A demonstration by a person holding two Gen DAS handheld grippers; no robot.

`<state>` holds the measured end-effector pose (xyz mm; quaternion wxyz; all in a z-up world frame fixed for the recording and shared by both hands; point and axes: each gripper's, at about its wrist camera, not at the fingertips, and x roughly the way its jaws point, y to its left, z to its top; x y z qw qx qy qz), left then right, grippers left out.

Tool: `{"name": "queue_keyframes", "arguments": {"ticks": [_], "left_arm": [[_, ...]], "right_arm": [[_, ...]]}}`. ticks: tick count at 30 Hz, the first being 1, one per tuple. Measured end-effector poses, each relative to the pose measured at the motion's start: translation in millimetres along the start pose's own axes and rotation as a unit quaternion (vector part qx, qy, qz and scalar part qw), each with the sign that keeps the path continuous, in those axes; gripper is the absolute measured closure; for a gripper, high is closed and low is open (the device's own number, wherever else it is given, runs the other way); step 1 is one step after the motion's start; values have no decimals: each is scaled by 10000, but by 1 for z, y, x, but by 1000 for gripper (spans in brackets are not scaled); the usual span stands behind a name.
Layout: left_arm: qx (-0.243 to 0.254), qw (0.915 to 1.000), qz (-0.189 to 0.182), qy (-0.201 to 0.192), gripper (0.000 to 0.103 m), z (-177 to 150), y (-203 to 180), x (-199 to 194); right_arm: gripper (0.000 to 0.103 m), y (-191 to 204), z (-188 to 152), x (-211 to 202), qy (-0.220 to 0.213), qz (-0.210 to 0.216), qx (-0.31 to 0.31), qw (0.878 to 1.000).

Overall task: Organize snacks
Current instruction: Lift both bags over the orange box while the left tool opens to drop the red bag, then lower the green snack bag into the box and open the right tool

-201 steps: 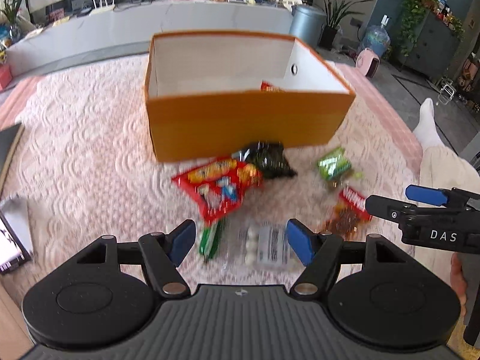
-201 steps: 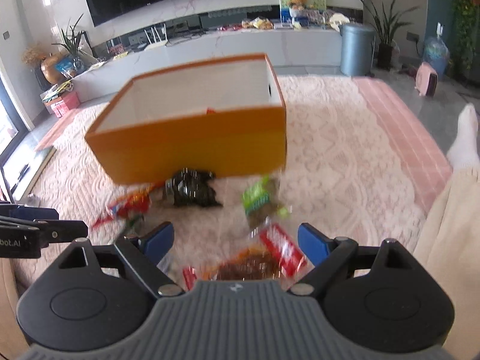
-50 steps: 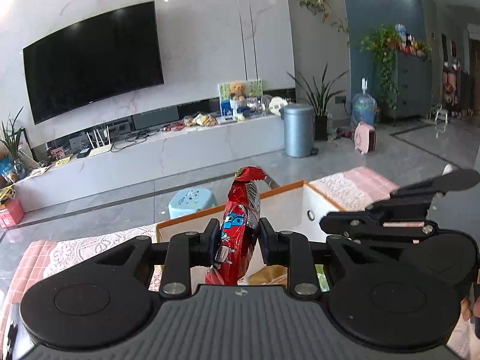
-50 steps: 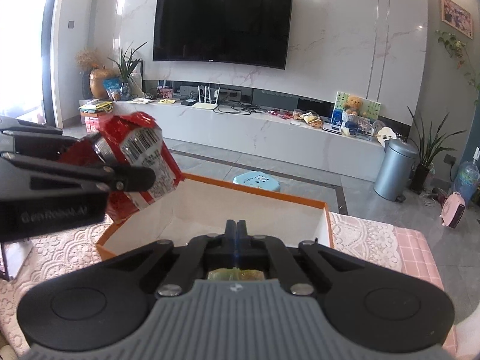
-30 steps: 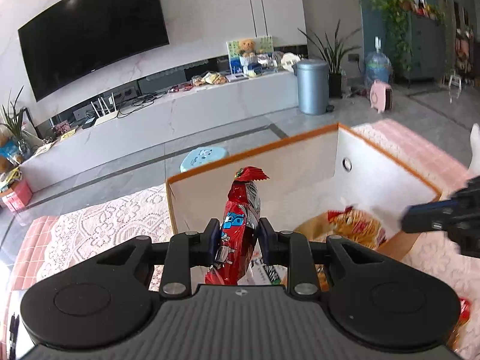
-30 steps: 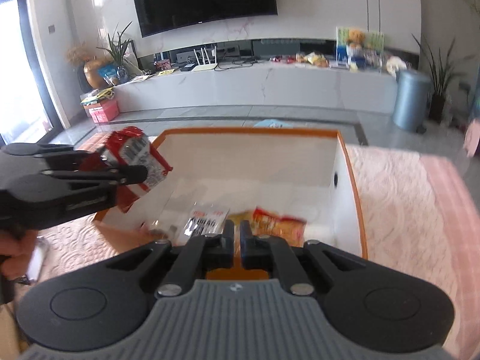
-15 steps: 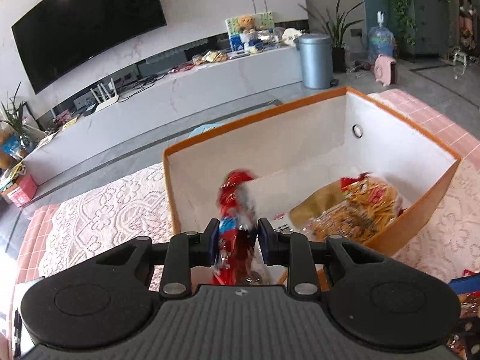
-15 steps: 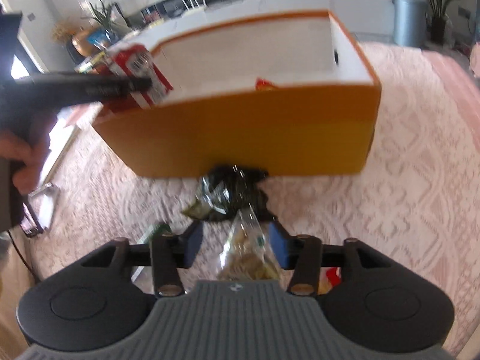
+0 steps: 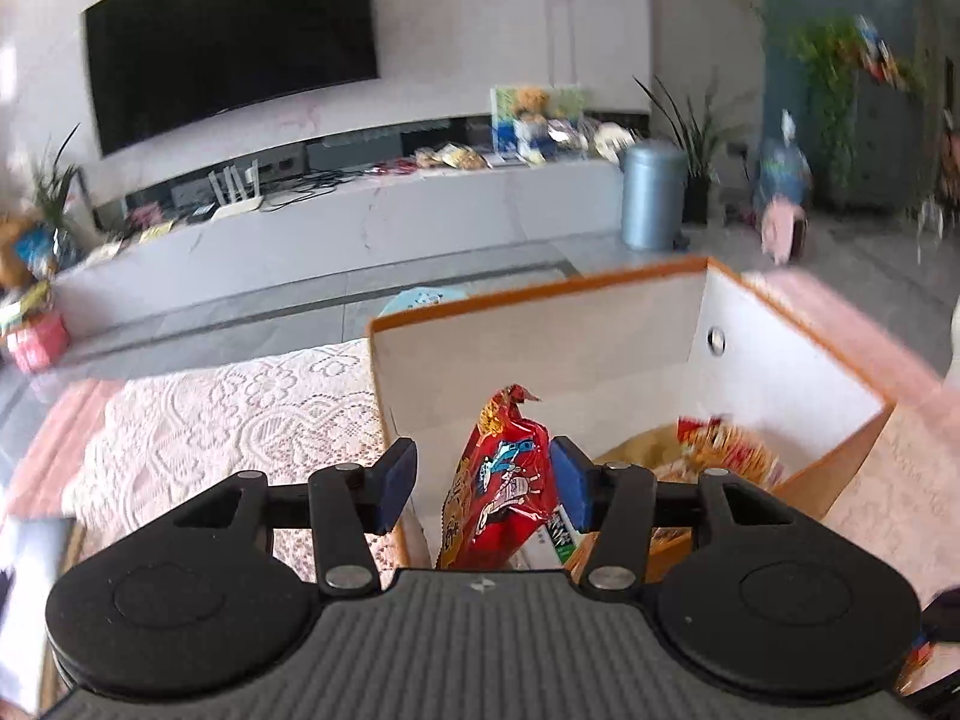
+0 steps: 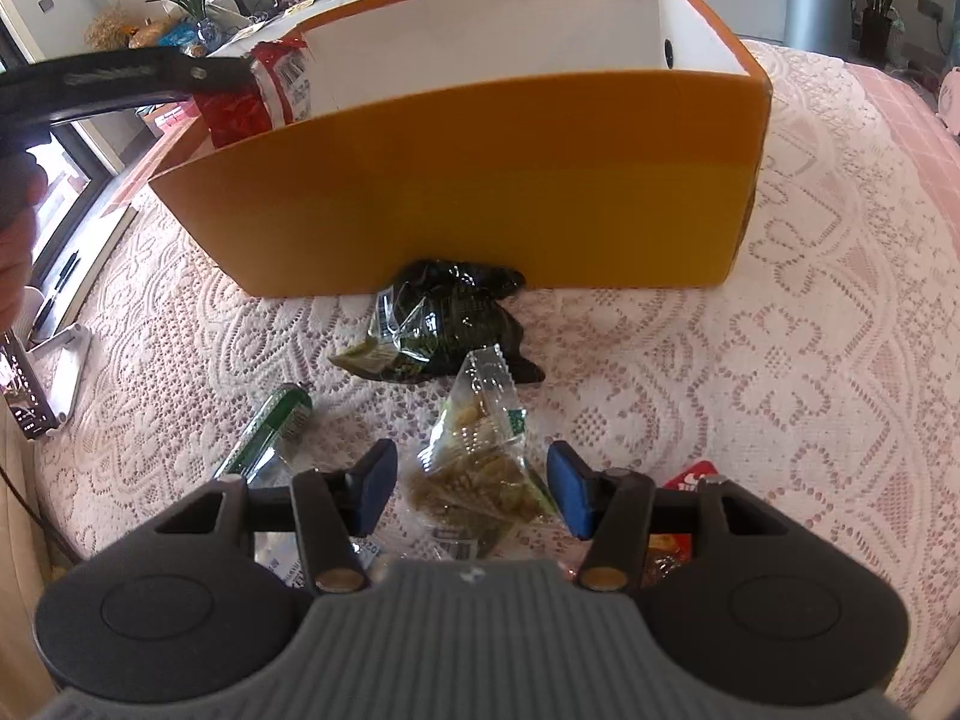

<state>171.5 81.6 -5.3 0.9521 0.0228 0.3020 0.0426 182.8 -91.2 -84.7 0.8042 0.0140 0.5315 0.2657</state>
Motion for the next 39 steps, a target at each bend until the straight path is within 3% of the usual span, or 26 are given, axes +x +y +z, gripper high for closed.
{"name": "queue_keyframes", "arguments": {"ticks": [4, 6, 10, 17, 26, 32, 39], "left_arm": [[-680, 9975, -194, -35, 43, 1, 20, -14], [-827, 9957, -390, 122, 61, 2, 27, -15], [-609, 9955, -621, 380, 70, 0, 25, -11], [-503, 9959, -509, 548, 71, -3, 19, -8], [-787, 9963, -164, 318, 71, -17, 21, -26], [-893, 9953, -5, 367, 71, -21, 25, -25], [-929, 9947, -58, 448, 71, -26, 26, -21]], "right_arm": [[54, 1, 0, 2, -22, -37, -34, 10000], [59, 2, -1, 2, -43, -94, -105, 9999], [63, 5, -2, -1, -118, -163, -175, 9996], [68, 3, 9, -26, -486, -162, -78, 9987], [70, -1, 55, -77, -1217, -29, -42, 9926], [70, 5, 100, -87, -1703, -561, -540, 9823], [70, 11, 137, -51, -1793, -1413, -1166, 9666]]}}
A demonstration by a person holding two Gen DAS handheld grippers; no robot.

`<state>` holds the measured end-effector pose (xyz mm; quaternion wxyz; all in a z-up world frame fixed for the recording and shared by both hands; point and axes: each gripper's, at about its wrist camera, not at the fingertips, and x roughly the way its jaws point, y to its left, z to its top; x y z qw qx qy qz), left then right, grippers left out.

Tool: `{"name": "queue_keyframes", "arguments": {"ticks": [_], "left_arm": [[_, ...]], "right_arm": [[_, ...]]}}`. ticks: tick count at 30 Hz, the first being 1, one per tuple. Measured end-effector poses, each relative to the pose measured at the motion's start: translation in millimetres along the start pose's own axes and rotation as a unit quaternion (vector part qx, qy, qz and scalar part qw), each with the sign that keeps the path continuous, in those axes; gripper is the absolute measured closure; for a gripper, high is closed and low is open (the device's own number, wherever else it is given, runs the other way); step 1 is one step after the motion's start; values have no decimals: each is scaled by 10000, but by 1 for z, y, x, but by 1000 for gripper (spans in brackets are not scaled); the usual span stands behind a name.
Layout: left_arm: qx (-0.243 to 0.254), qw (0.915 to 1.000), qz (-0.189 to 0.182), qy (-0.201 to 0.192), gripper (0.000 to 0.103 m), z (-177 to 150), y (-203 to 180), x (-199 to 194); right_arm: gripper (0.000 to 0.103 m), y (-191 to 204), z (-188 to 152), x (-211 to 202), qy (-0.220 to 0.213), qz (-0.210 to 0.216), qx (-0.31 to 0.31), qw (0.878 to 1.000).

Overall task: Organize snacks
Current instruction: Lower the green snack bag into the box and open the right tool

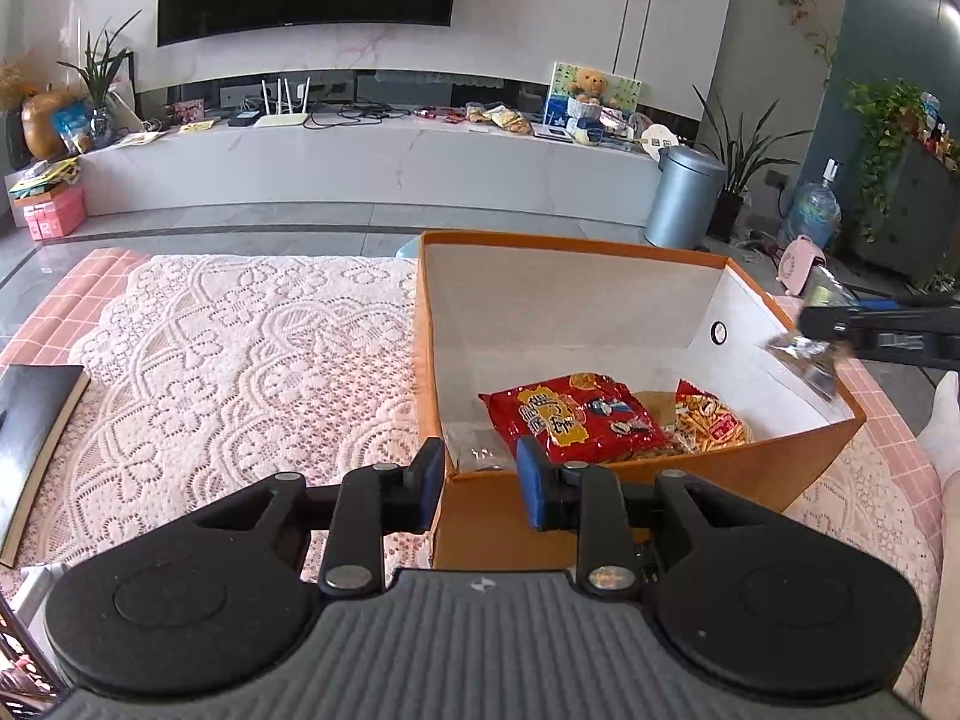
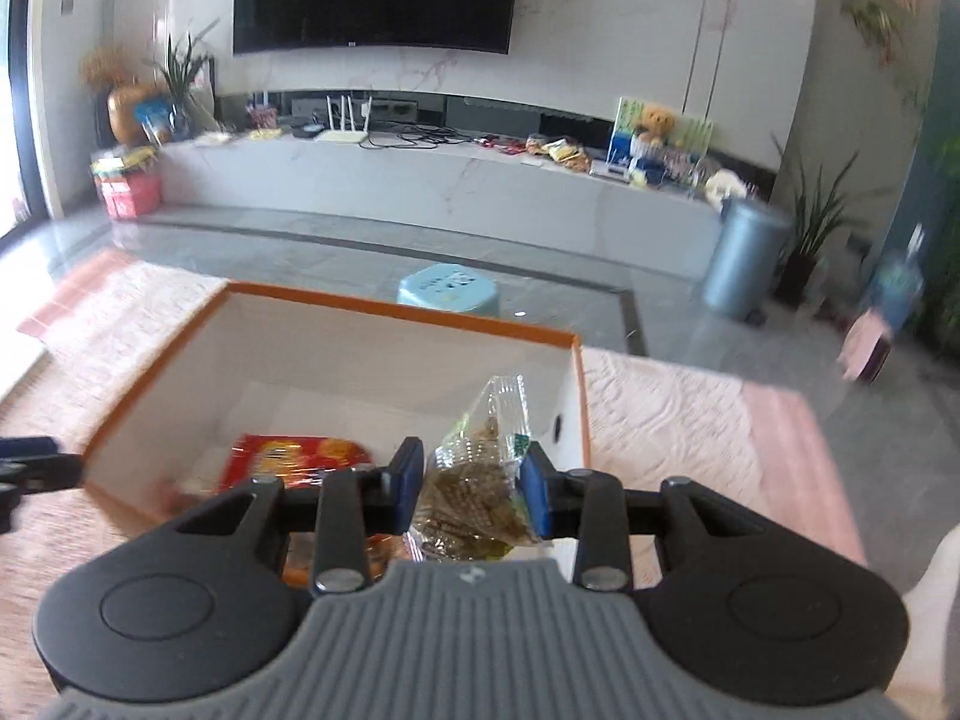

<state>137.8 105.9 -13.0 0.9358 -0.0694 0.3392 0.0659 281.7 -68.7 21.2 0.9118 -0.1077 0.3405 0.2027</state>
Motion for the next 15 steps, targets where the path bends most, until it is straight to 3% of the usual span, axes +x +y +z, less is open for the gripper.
{"name": "queue_keyframes", "arguments": {"ticks": [4, 15], "left_arm": [[47, 10000, 22, 27, 70, -2, 0, 3], [4, 10000, -35, 23, 70, -3, 4, 3]], "right_arm": [[70, 14, -5, 31, 140, -439, -626, 9970], [68, 27, -22, 76, 826, -997, -1263, 9835]]}}
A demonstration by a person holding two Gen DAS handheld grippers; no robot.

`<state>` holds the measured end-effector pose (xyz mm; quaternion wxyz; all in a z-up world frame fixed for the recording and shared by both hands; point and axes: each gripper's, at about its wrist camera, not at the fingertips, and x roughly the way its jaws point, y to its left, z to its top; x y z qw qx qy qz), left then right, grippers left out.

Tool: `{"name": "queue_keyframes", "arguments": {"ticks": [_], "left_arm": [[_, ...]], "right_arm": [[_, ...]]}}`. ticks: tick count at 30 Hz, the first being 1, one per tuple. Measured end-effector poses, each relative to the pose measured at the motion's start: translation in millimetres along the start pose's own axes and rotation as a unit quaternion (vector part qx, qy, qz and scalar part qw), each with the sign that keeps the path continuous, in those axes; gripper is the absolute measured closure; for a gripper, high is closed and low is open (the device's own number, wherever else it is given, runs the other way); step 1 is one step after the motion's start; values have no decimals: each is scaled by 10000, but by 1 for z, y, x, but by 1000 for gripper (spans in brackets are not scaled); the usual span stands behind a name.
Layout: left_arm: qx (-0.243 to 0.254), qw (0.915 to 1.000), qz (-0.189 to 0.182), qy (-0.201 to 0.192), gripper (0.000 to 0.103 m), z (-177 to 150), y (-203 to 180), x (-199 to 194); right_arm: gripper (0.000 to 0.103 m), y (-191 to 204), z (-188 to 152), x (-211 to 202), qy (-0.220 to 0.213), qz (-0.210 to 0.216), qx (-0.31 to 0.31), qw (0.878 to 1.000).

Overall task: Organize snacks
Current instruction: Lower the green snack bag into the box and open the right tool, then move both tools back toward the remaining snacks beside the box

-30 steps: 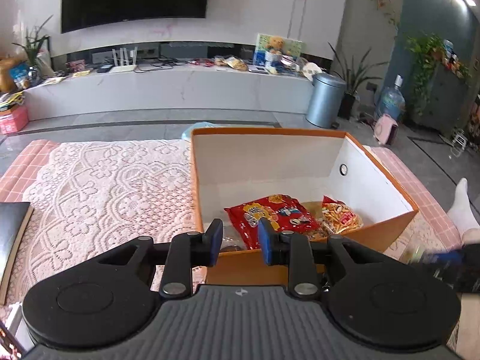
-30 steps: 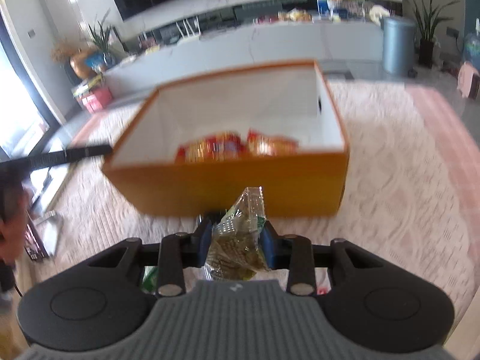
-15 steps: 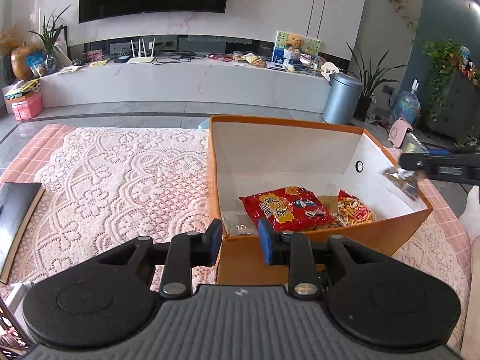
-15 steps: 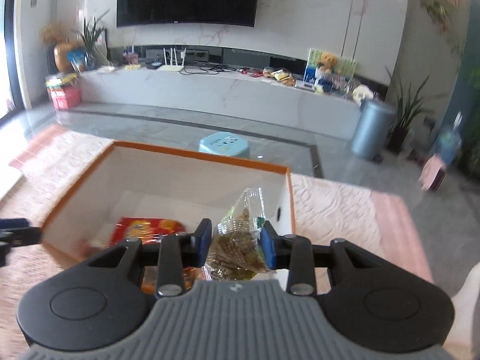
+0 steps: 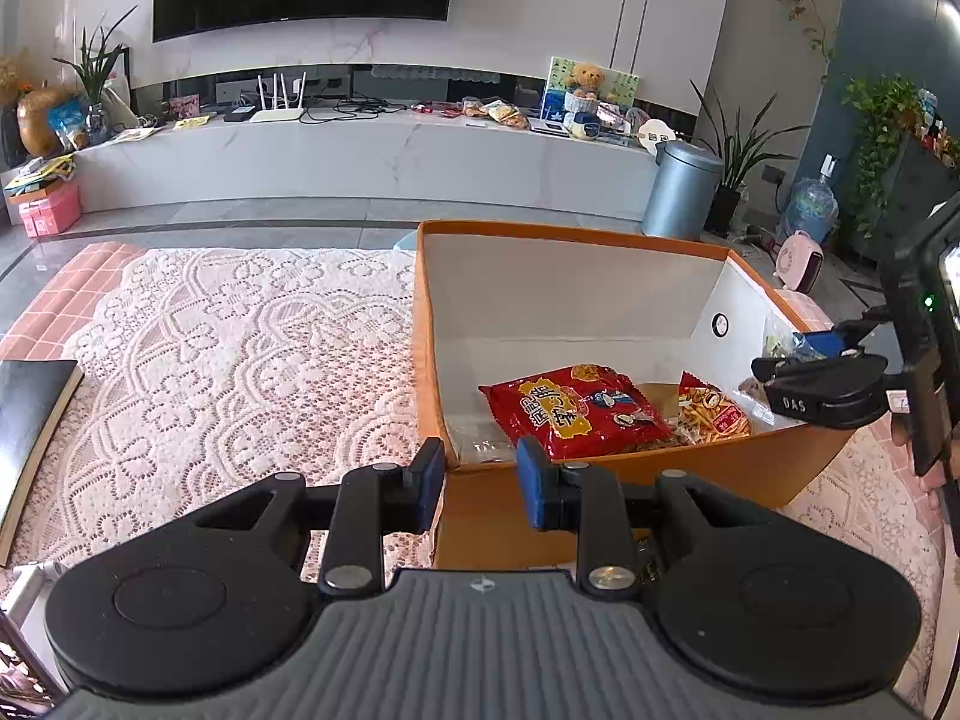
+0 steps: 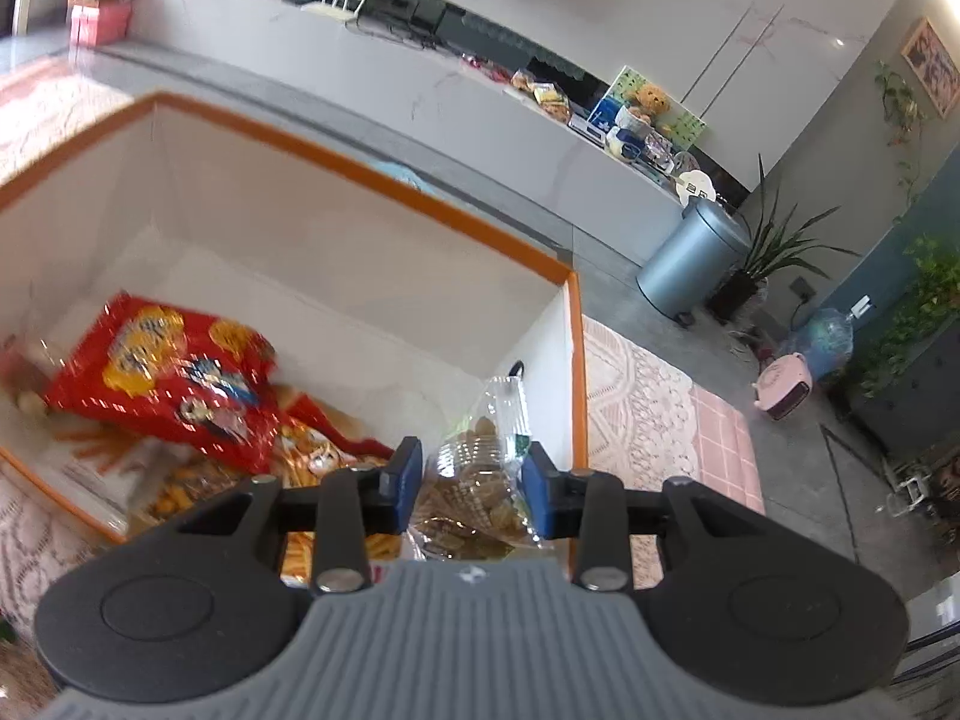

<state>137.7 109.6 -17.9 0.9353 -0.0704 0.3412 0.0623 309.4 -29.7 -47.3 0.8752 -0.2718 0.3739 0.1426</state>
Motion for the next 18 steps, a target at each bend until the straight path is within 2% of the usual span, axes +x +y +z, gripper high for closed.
{"name": "queue_keyframes", "arguments": {"ticks": [5, 11, 14, 18], "left_arm": [[26, 10000, 61, 11, 70, 0, -1, -1], [1, 9999, 122, -31, 68, 3, -2, -9], [34, 9999, 147, -81, 65, 3, -5, -16], [67, 9997, 170, -133, 61, 2, -10, -24]], "right_arm": [[67, 0, -2, 3, 117, -22, -99, 9999], [61, -4, -2, -3, 197, 123, 122, 9997], [55, -5, -3, -8, 142, 117, 151, 9997], [54, -11, -5, -23, -27, 166, 242, 9996]]}}
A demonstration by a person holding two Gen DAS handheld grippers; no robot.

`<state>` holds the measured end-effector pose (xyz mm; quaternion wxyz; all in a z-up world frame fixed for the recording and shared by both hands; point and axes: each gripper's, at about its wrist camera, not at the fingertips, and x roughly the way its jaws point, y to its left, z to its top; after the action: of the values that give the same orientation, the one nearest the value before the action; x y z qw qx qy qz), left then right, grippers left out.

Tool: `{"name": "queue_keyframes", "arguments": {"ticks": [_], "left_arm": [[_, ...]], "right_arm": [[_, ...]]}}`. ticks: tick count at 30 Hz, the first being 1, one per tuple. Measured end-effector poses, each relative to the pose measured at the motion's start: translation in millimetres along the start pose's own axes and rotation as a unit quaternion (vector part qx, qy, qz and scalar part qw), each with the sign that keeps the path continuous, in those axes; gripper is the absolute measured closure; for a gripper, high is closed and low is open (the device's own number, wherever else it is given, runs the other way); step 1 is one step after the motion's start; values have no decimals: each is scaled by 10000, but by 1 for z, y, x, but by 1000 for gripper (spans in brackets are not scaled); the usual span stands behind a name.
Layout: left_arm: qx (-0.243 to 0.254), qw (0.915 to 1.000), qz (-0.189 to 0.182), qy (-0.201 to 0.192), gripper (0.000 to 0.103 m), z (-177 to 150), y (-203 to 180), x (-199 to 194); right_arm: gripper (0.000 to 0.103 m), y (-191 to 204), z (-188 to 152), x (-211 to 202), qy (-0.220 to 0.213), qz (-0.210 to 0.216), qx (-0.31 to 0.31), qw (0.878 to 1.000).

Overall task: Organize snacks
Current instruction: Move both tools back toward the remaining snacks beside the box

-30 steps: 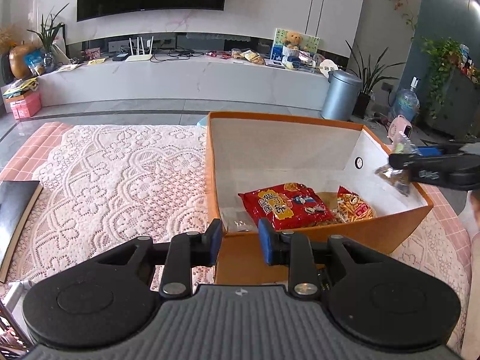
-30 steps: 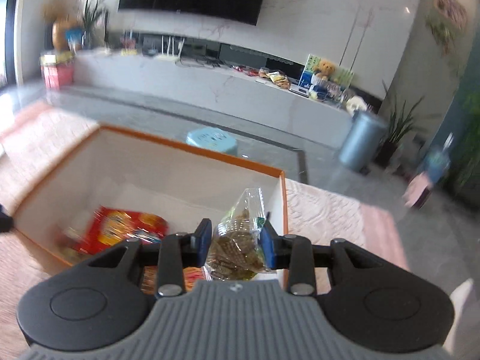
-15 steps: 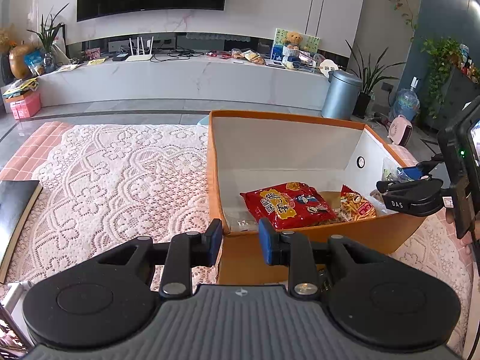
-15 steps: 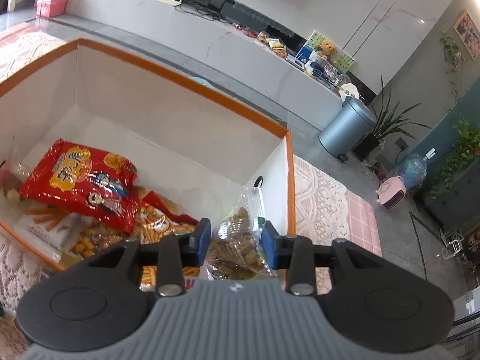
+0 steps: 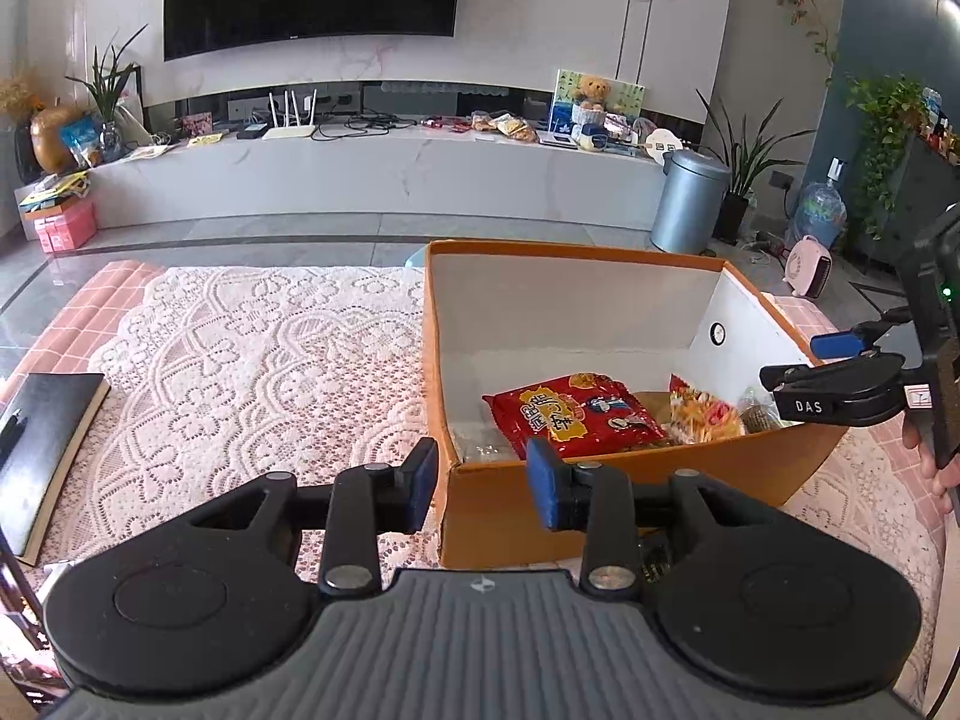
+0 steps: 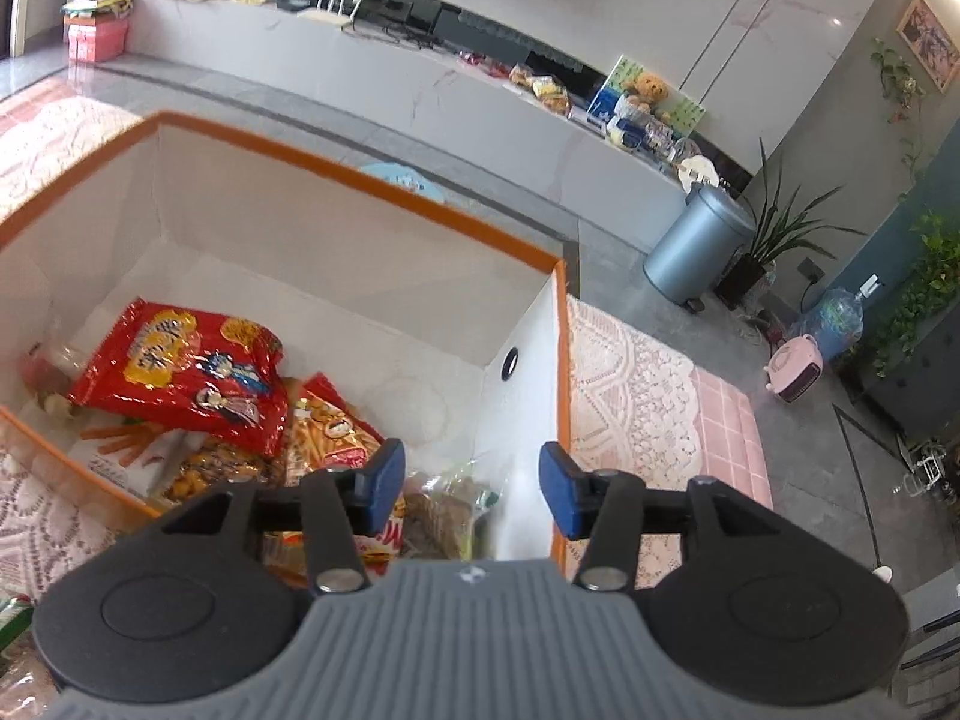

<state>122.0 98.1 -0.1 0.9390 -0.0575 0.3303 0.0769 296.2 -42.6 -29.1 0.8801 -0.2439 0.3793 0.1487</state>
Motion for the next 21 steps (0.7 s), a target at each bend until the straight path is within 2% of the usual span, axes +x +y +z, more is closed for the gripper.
{"name": "queue_keyframes", "arguments": {"ticks": [5, 10, 14, 19, 21], "left_arm": [[13, 10000, -22, -67, 57, -3, -6, -15], [51, 9998, -127, -125, 51, -5, -12, -33], [89, 9992, -360, -180, 41, -6, -21, -51], [213, 9975, -662, -129, 35, -14, -36, -67], [262, 9967, -761, -99, 31, -20, -42, -72]], "right_arm": [[54, -5, -7, -28, -267, 7, 77, 9996], [54, -17, -24, -69, -525, 261, 478, 9971], [47, -27, -45, -99, -577, 700, 881, 9920], [45, -29, -75, -132, -679, 1053, 1219, 9846], [36, -29, -88, -143, -720, 1139, 1360, 9815]]}}
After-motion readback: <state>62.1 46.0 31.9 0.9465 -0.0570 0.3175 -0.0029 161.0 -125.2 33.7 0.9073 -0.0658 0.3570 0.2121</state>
